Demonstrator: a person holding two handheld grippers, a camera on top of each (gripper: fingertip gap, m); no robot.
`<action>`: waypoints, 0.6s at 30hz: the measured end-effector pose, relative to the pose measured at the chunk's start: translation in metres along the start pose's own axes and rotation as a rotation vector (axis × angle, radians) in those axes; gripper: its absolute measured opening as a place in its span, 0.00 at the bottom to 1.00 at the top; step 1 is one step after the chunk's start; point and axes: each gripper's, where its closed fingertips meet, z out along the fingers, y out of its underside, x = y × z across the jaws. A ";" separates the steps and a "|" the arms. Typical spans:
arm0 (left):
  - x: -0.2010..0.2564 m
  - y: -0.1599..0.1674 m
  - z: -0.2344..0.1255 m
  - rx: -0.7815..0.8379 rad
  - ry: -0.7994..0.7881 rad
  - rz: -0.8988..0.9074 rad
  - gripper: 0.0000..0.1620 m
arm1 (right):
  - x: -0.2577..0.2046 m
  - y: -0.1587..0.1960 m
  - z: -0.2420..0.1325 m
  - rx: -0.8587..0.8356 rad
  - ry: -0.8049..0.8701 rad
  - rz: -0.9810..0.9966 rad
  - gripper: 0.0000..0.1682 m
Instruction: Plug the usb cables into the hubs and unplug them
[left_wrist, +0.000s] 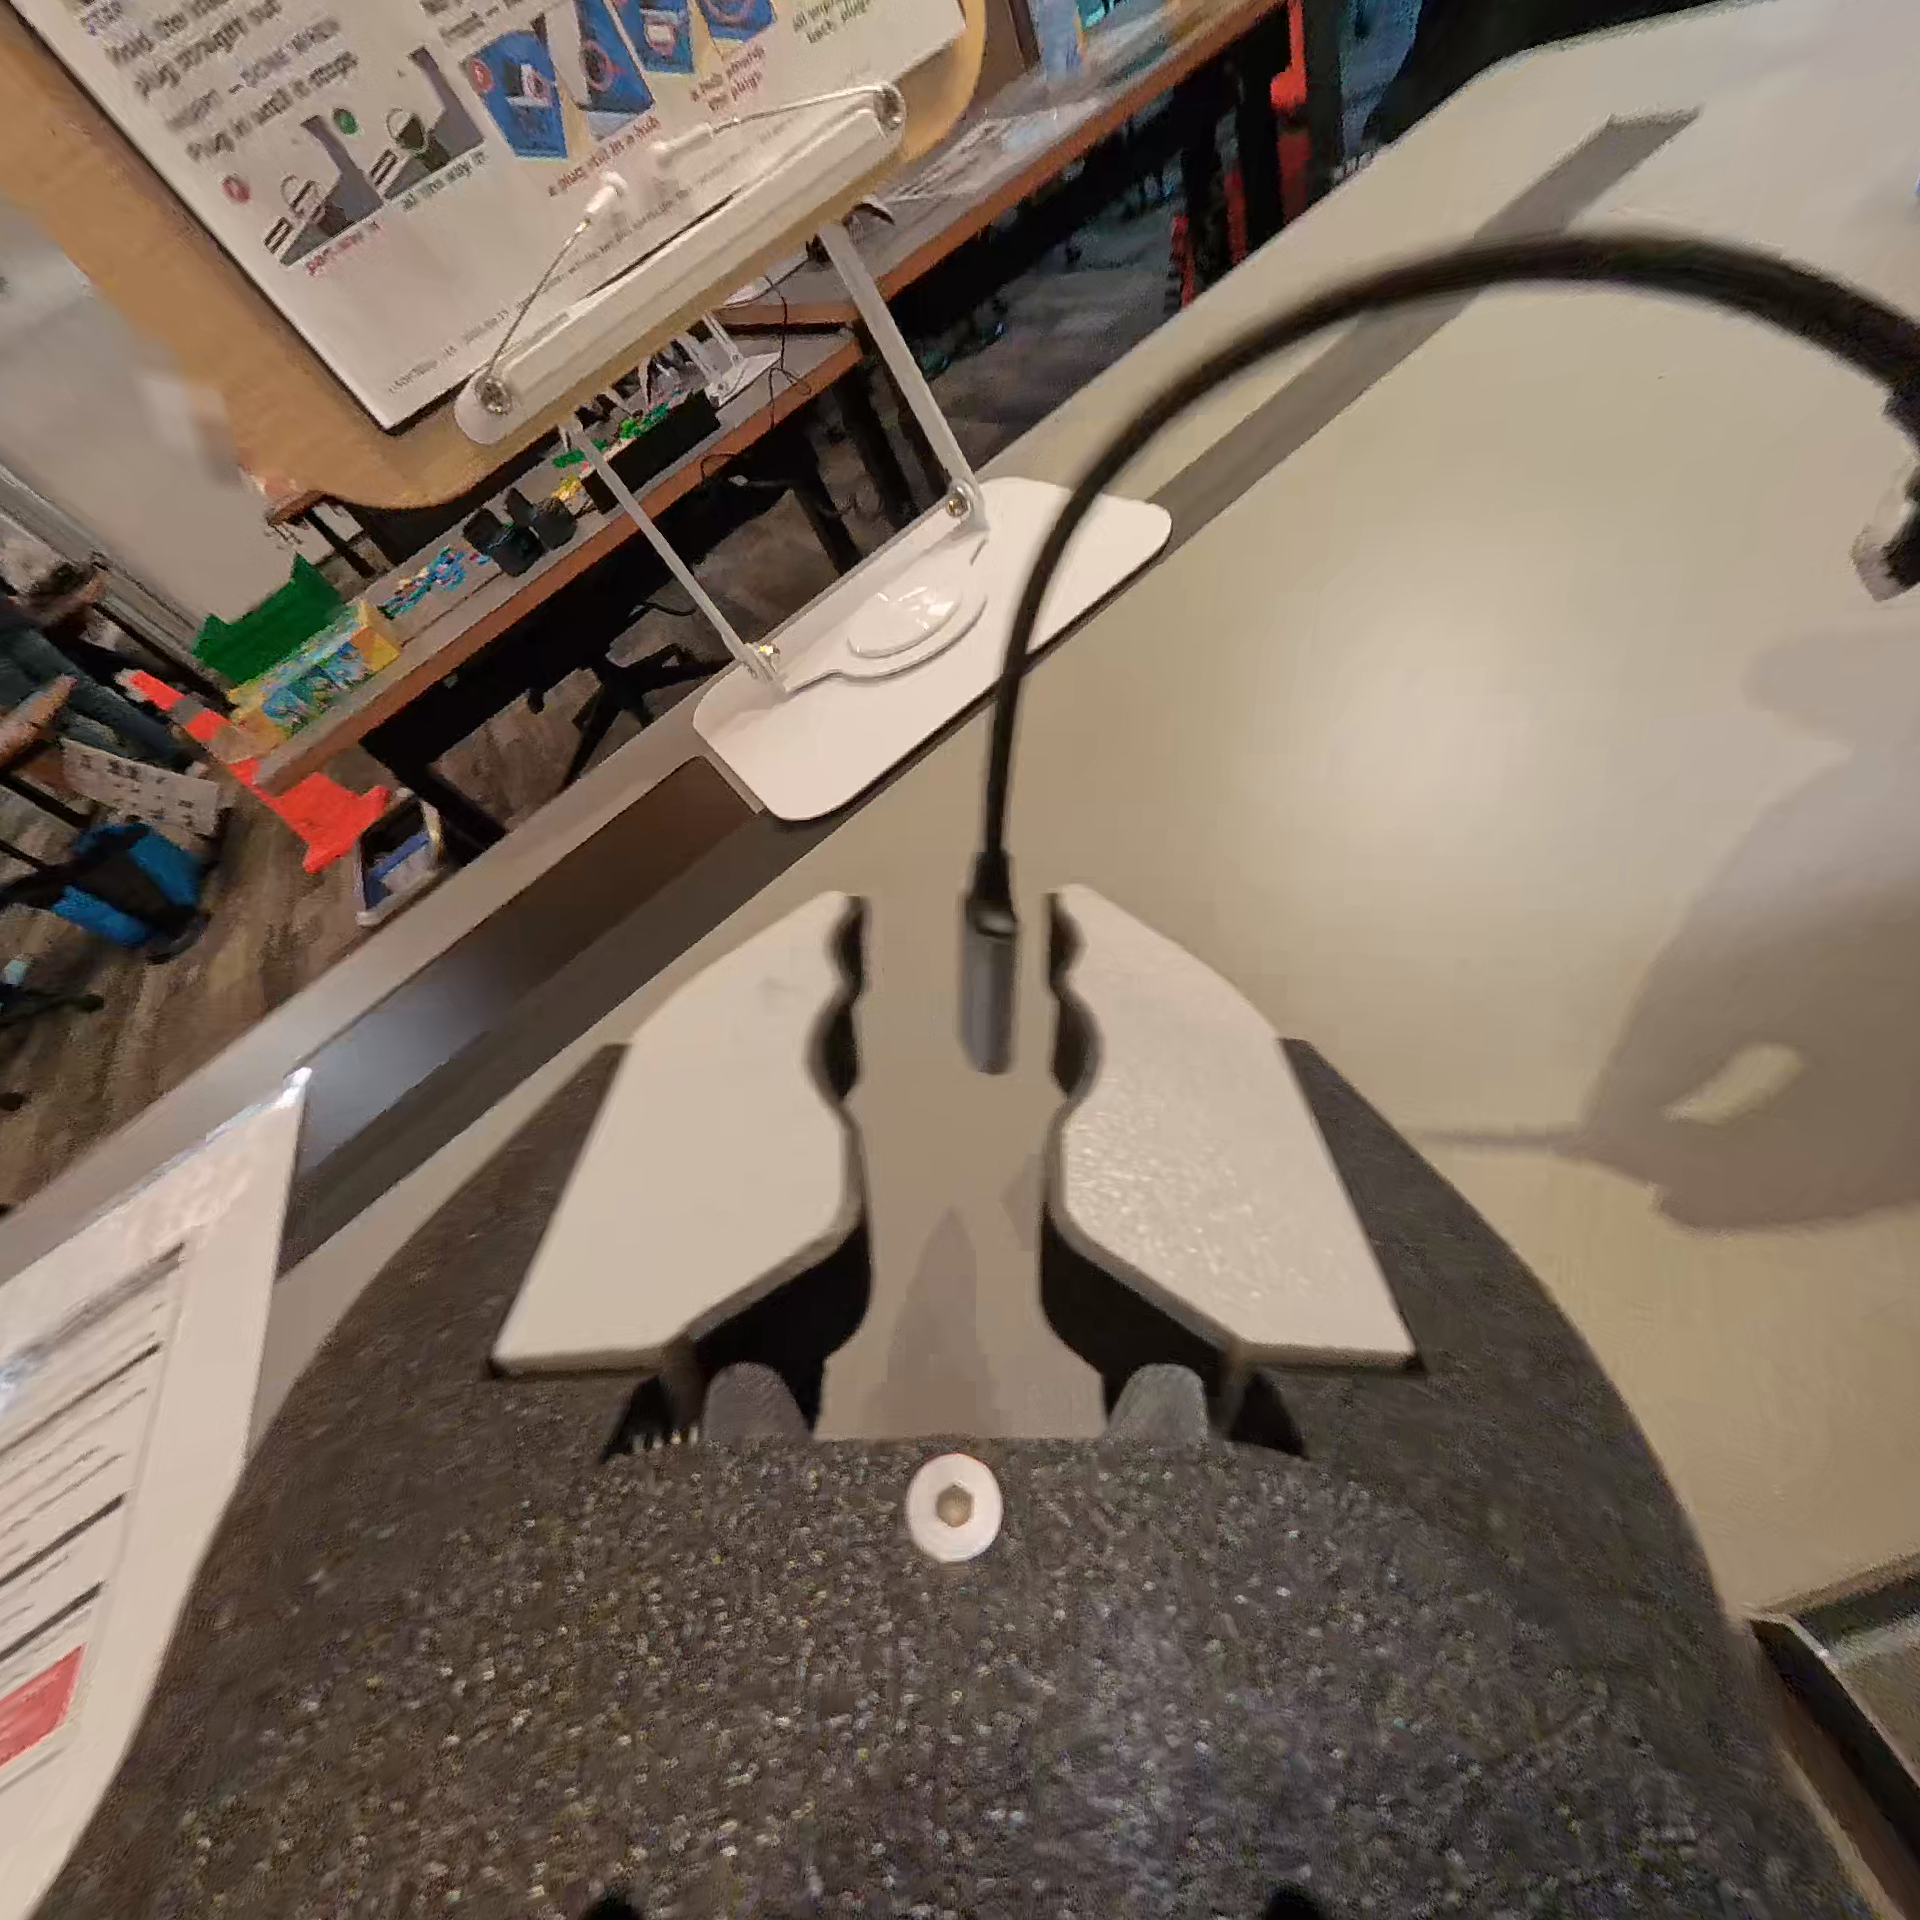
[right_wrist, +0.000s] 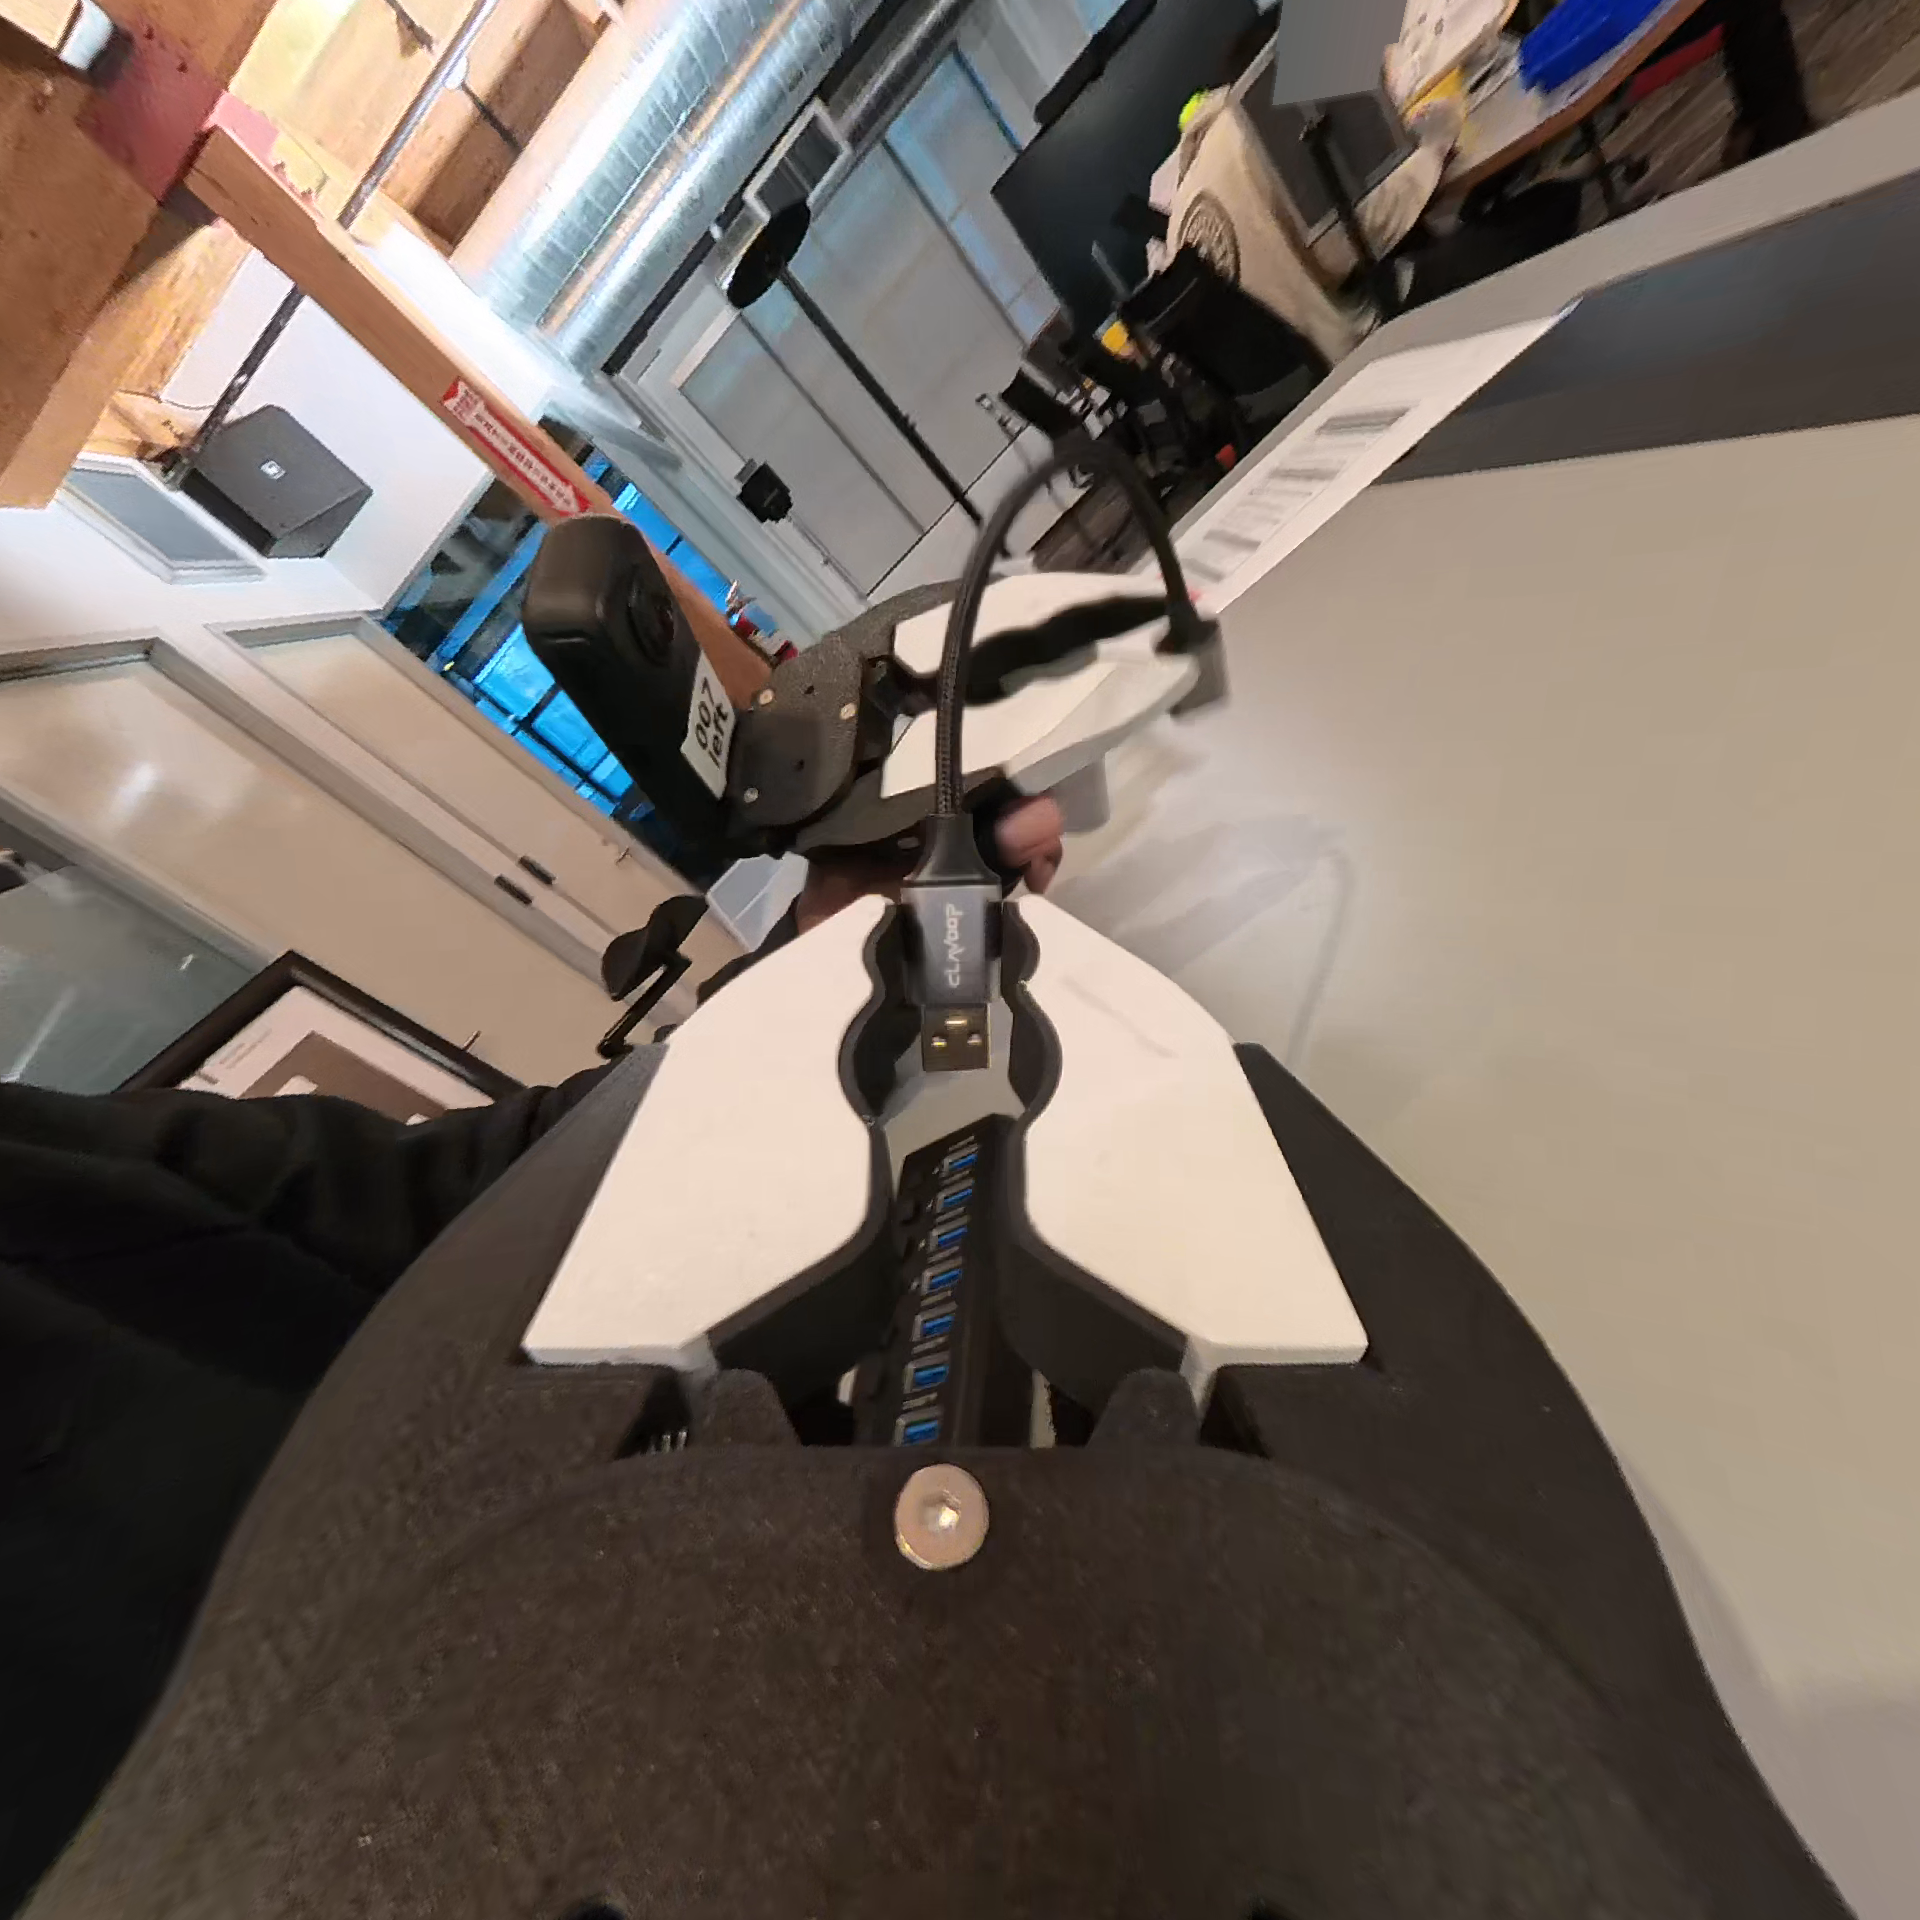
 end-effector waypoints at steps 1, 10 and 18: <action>-0.003 -0.001 -0.001 0.018 0.020 -0.044 0.35 | 0.001 -0.002 -0.002 0.013 0.009 -0.012 0.10; 0.032 -0.073 -0.064 0.482 0.602 -0.362 0.29 | 0.001 -0.014 -0.012 0.078 0.040 -0.075 0.10; 0.107 -0.073 -0.049 0.214 0.902 -0.587 0.19 | -0.007 -0.013 -0.012 0.084 0.070 -0.233 0.10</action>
